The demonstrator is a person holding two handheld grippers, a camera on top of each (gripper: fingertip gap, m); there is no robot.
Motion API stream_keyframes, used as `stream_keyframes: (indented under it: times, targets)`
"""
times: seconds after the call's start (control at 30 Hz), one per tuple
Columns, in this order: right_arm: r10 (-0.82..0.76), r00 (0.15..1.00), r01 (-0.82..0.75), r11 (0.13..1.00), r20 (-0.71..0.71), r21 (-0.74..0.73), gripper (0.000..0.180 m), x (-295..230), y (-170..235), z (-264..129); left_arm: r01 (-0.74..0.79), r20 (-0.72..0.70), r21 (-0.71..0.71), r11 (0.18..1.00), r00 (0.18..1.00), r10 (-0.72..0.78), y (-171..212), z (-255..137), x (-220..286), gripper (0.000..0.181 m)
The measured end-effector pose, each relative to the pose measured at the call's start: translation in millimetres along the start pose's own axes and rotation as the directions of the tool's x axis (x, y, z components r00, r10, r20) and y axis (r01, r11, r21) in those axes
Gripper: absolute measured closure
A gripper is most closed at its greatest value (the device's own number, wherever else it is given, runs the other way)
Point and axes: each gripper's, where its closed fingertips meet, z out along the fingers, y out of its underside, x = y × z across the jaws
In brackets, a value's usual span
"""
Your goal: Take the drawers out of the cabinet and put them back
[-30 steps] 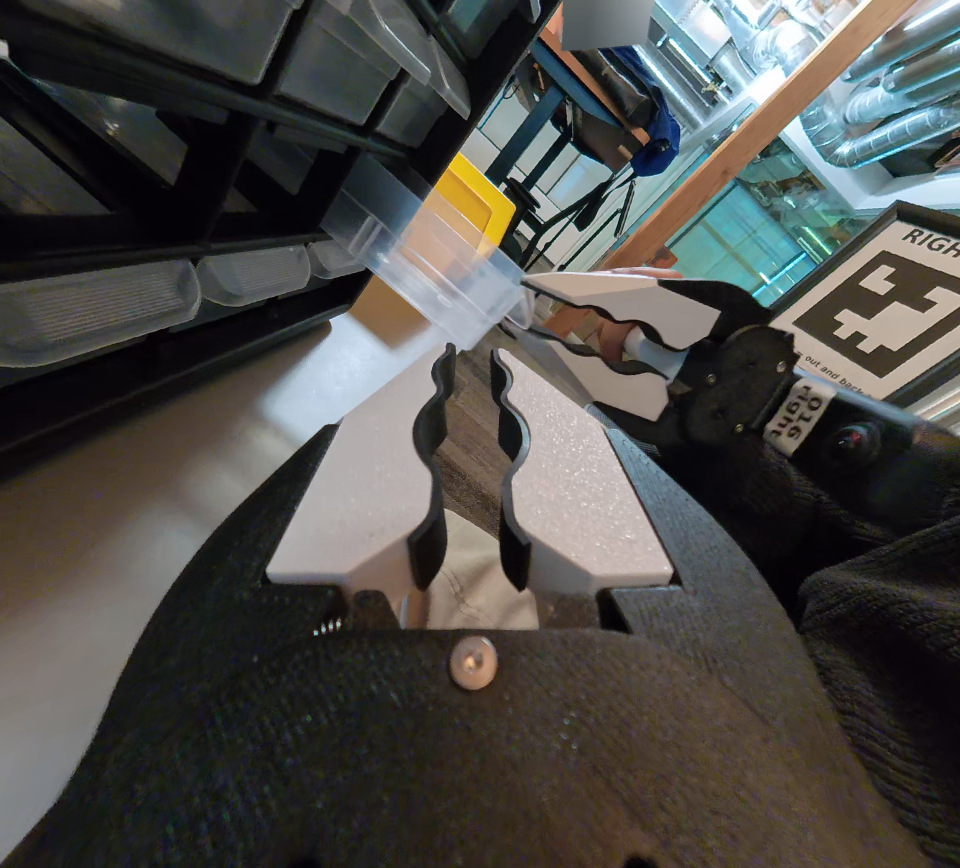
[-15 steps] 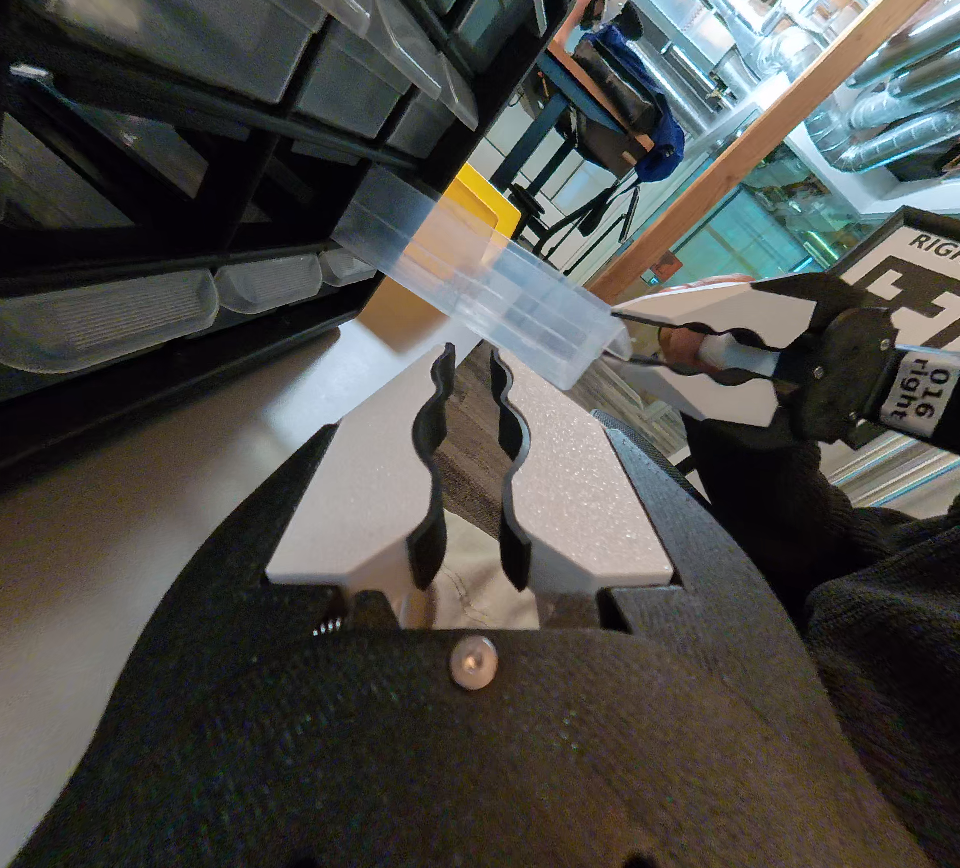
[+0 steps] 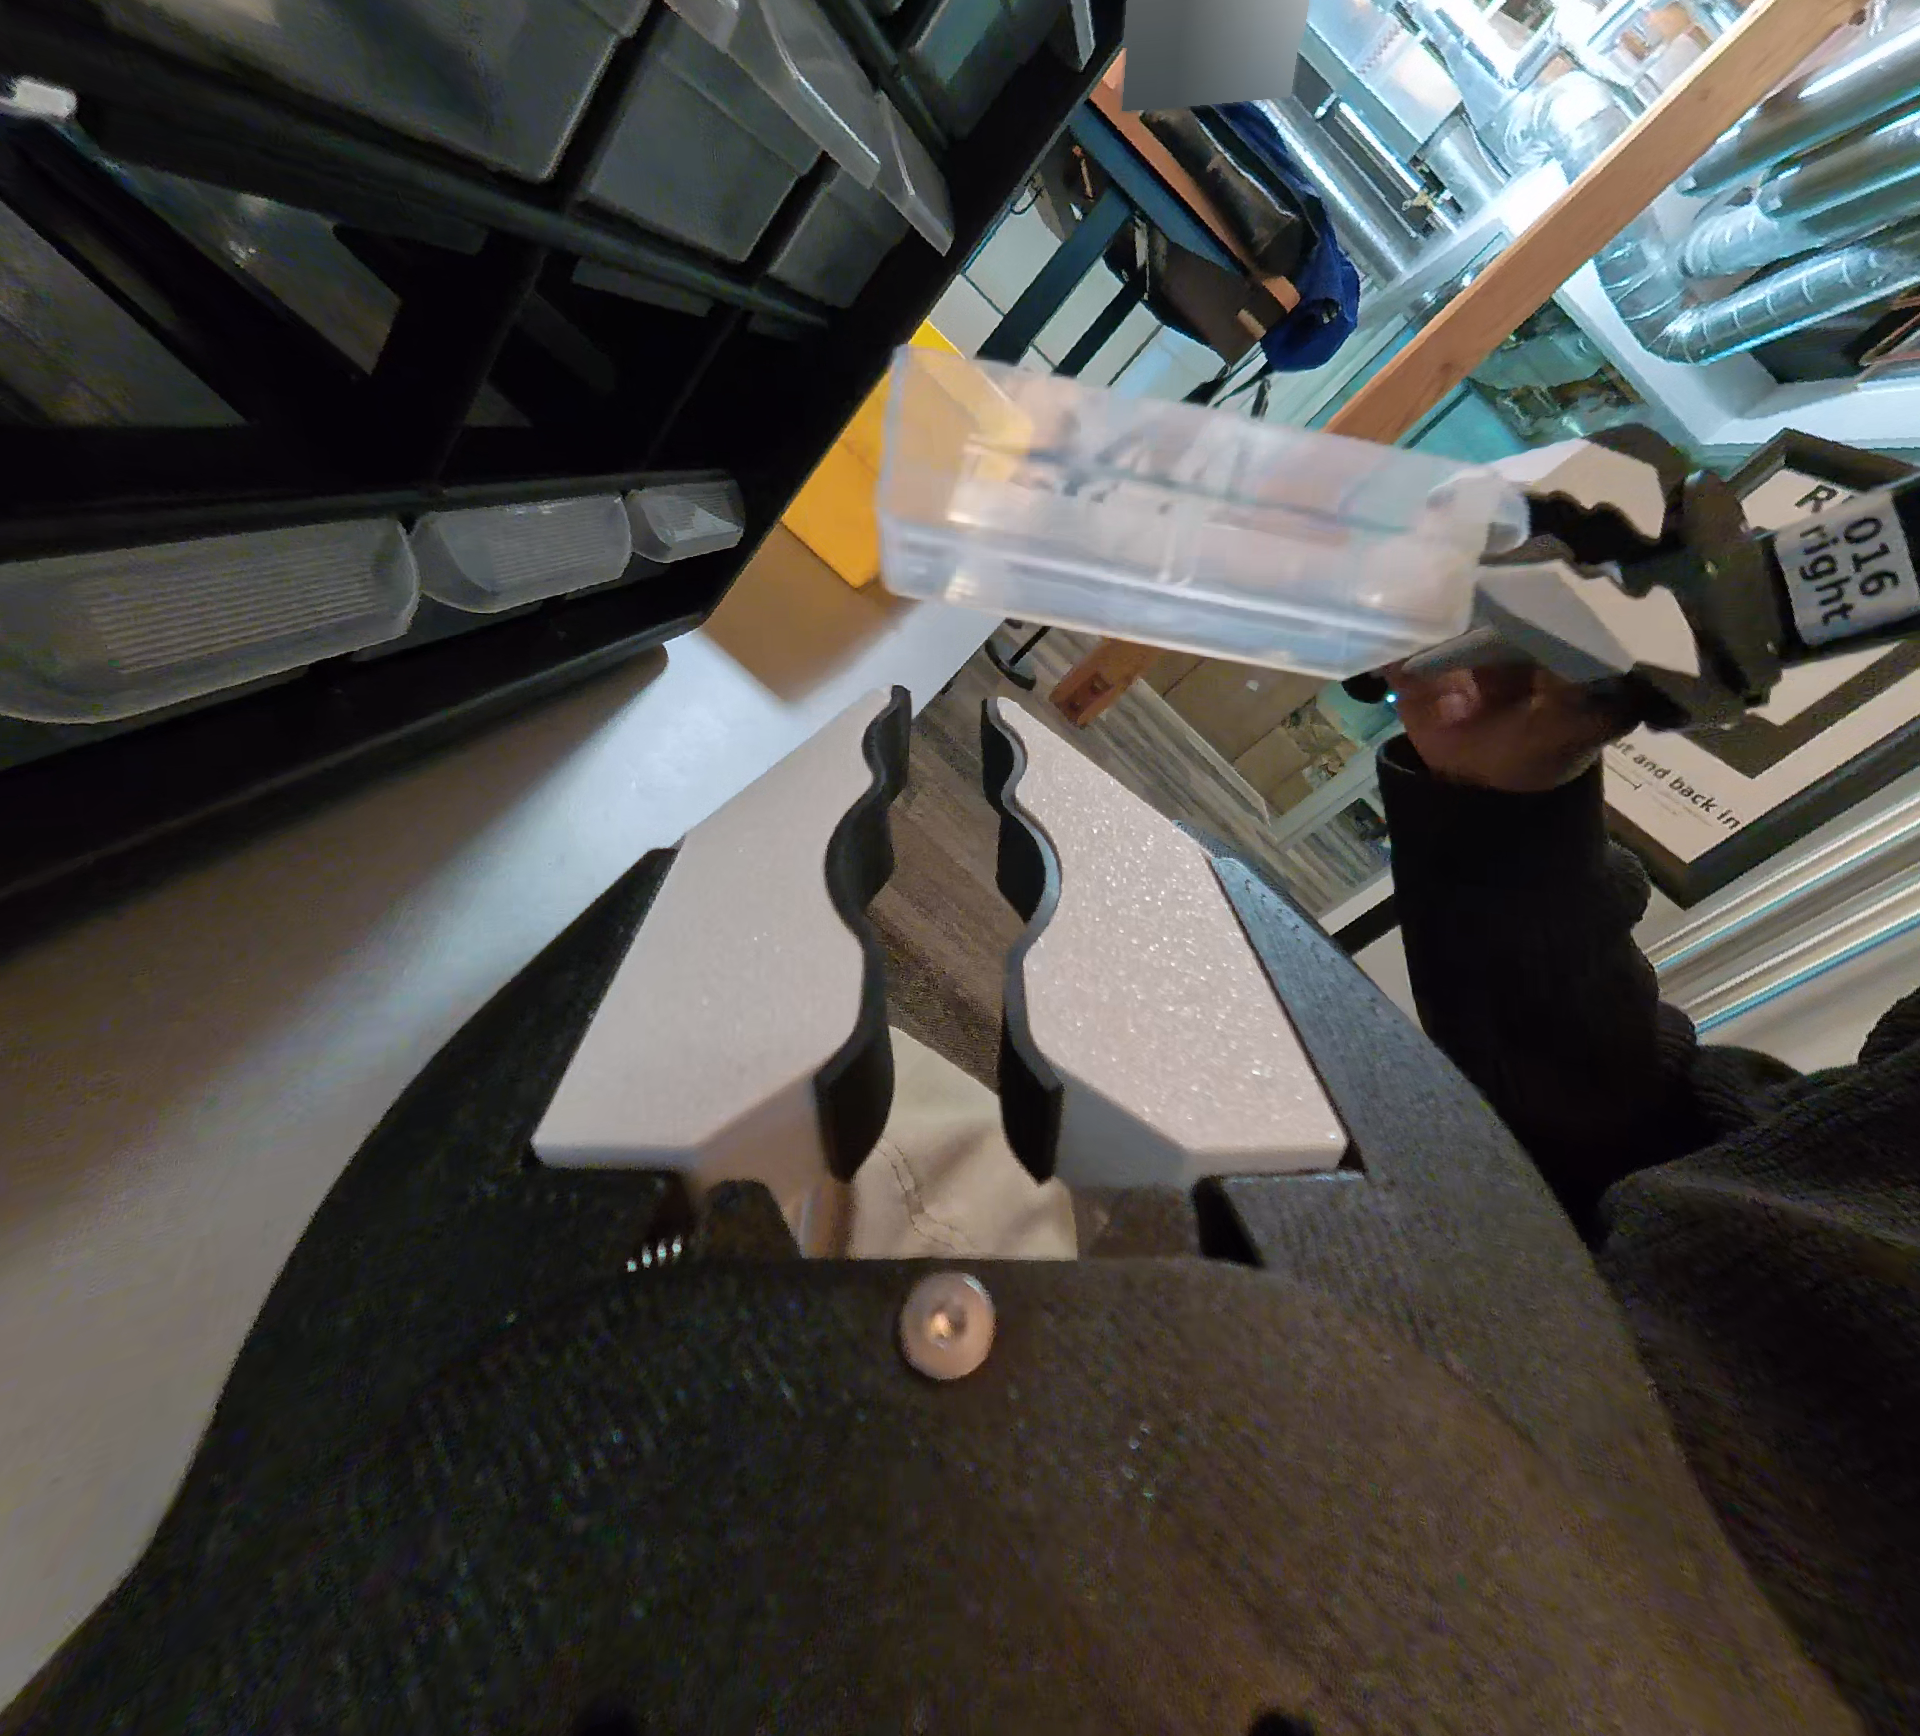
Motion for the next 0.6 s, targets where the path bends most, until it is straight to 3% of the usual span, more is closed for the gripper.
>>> stream_keyframes:
  times: [0.17, 0.37, 0.47, 0.6]
  targets:
    - [0.144, 0.986, -0.134, 0.984, -0.083, 0.115, 0.166, 42.6, -3.7, -58.1, 0.004, -0.008, -0.001, 1.0, 1.0, -0.004, 0.8, 0.7, 3.3, 0.171]
    - [0.326, 0.879, -0.227, 0.927, -0.347, 0.298, 0.166, 121.4, 5.1, -144.7, -0.031, -0.007, -0.025, 0.999, 1.0, 0.03, 2.1, 2.4, 8.5, 0.172]
    - [0.385, 0.814, -0.321, 0.922, -0.435, 0.215, 0.166, 151.0, 39.7, -144.3, -0.02, -0.051, -0.07, 0.997, 0.999, 0.016, 4.0, 2.9, 17.9, 0.181]
    - [0.321, 0.76, -0.416, 0.908, -0.565, -0.043, 0.166, 180.7, 101.5, -114.6, -0.09, -0.026, -0.041, 0.995, 0.996, 0.089, -4.1, -0.7, 21.2, 0.181]
